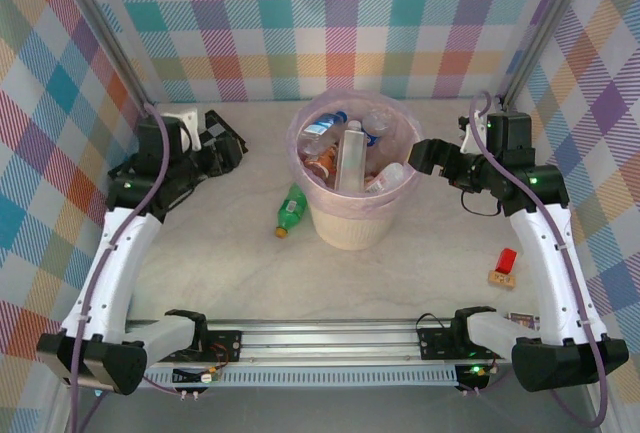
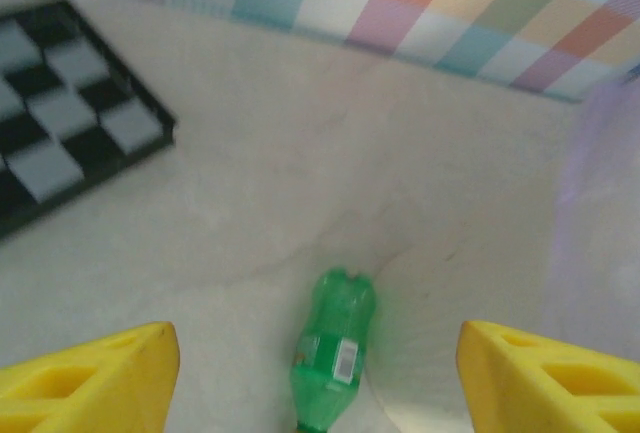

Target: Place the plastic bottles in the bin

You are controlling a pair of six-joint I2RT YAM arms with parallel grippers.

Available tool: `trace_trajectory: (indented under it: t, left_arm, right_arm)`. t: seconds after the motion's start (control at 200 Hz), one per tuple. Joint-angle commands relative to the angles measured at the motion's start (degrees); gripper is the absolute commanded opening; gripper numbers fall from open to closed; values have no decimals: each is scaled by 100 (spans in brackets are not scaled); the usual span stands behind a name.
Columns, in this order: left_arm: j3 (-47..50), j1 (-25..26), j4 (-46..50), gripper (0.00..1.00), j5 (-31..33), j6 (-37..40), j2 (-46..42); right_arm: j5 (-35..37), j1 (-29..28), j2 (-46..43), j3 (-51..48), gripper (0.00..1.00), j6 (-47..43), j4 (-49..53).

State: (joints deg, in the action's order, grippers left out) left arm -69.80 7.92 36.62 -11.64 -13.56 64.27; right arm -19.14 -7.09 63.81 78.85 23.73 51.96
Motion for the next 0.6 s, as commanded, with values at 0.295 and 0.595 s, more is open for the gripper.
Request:
trace_trajectory:
  t: [0.295,0.595]
  left_arm:
    - [2179,99,-1752,89,-1509,-704,506]
    - [2264,937,-2523,94,-1200,-783,1649]
  right_arm:
    - [-11,26,-380,-268,95,199,18]
    - [-11,25,-506,-480,95,202,59]
